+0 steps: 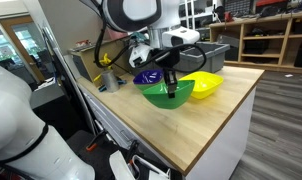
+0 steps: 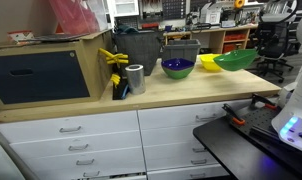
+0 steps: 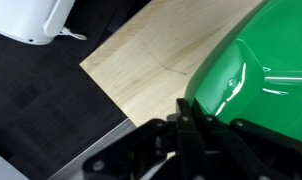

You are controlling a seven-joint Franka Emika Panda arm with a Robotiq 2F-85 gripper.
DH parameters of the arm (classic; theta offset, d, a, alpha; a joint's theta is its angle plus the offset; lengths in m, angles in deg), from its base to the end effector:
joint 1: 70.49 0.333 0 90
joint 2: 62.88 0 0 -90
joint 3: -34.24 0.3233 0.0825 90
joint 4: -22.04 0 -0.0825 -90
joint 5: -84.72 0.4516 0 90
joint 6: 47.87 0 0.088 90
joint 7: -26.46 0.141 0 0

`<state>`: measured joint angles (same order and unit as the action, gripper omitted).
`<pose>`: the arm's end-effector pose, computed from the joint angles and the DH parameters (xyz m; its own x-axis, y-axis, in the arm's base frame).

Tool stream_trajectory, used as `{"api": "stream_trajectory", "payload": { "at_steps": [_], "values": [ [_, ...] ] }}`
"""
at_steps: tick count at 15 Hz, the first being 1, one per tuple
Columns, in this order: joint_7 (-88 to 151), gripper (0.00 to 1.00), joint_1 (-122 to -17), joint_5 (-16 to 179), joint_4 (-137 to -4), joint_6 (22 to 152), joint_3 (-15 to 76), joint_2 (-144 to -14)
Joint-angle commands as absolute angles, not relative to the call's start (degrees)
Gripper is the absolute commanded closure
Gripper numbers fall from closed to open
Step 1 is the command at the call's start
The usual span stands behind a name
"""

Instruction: Unstack the bowls

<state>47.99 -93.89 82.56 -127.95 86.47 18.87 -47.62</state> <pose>0.3633 -0.2819 0.2617 0.5267 -0.8495 -0.0292 -0.8499 -0.5258 -0.0349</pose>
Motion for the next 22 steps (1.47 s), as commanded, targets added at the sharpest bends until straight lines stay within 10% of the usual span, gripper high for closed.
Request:
{"api": "stream_trajectory", "payload": {
  "at_steps": [1,11,13,22],
  "values": [
    [48.1,0.99,-93.5,83.0,-128.8,88.6,18.9,-49.8],
    [47.2,0.99,-93.0,83.3,-129.0,89.4,17.9,-54.0],
    [47.5,0.68,-93.0,82.2,-128.8,88.2,17.9,-54.0],
    [49.2,0.14,-91.8,73.1,-127.2,80.9,21.8,-46.2]
  ]
}}
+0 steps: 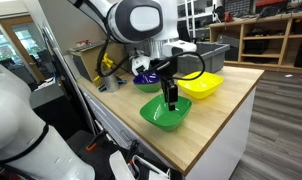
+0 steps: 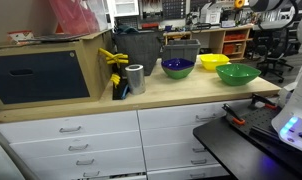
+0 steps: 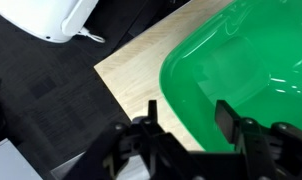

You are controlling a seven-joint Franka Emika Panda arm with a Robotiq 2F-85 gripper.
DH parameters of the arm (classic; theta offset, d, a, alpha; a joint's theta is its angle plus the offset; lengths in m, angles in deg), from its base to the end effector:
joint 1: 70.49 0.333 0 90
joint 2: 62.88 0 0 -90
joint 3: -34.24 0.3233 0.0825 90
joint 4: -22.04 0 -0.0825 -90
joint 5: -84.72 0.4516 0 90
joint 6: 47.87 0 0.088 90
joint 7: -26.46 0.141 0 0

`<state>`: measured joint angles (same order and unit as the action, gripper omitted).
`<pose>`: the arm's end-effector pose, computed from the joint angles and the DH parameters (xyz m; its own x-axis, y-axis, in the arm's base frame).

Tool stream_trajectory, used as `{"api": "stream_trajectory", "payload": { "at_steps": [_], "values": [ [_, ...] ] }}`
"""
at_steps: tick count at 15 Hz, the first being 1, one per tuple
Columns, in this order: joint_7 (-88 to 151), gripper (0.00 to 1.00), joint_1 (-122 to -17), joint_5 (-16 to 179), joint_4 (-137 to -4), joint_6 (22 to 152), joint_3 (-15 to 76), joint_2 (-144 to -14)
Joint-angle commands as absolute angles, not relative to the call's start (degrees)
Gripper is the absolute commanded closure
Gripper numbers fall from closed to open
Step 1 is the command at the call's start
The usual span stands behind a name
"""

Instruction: Unstack the bowls

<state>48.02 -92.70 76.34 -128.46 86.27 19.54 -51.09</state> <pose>0.3616 -0.2693 0.2310 0.6133 -0.7873 -0.0635 -0.7840 -0.6165 0.0724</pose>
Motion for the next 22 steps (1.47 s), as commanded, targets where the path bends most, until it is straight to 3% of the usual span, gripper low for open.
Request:
{"api": "stream_trajectory", "payload": {
  "at_steps": [1,3,9,17,22],
  "values": [
    [49.4,0.06,-91.2,72.5,-125.9,78.3,23.1,-44.9],
    [49.2,0.0,-89.6,72.2,-122.7,74.4,25.7,-43.8],
    [48.1,0.0,-82.8,72.9,-109.1,68.5,32.1,-49.0],
    [45.4,0.0,-75.5,75.6,-91.1,63.7,33.9,-62.8],
    [39.6,0.0,-72.9,79.2,-80.0,51.5,33.7,-68.4]
  ]
}}
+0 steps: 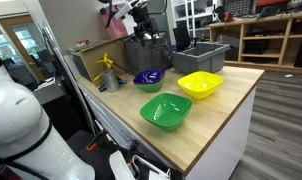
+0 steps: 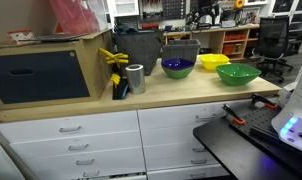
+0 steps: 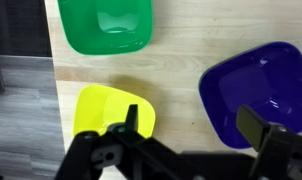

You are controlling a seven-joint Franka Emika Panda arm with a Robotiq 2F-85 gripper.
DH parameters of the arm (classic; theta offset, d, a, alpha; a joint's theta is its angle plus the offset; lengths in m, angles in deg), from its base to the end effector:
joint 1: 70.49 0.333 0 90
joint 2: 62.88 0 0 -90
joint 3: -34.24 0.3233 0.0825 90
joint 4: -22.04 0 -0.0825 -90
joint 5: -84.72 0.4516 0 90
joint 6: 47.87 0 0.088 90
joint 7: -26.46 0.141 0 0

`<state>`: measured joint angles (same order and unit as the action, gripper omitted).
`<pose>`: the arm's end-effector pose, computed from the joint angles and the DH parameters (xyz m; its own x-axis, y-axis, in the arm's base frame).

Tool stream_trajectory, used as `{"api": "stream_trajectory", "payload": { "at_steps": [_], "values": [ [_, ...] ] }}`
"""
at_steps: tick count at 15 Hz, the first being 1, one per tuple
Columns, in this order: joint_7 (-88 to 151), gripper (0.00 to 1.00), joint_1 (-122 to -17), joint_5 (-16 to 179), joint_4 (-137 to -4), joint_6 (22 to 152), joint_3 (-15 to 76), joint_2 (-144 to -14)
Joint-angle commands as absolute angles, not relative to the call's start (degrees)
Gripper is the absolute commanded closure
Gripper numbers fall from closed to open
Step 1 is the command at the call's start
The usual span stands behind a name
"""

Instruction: Unstack the bowls

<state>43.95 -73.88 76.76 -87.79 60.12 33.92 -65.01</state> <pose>0.6203 -0.0550 0.4148 0.9473 -0.3188 -0.0300 -0.3115 -0.9392 0.1443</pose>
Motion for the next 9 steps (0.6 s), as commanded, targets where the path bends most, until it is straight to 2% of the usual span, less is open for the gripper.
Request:
{"api": "stream_trajectory", "payload": {
  "at_steps": [1,4,5,9],
  "values": [
    [38.2,0.0,-72.7,79.5,-78.3,49.4,33.6,-69.1],
    [39.4,0.0,-72.0,77.9,-73.2,43.3,33.5,-70.8],
    [39.3,0.0,-72.2,78.3,-77.8,47.6,33.3,-68.7],
    [39.3,0.0,-72.2,78.3,-77.5,47.1,33.3,-68.9]
  ]
}}
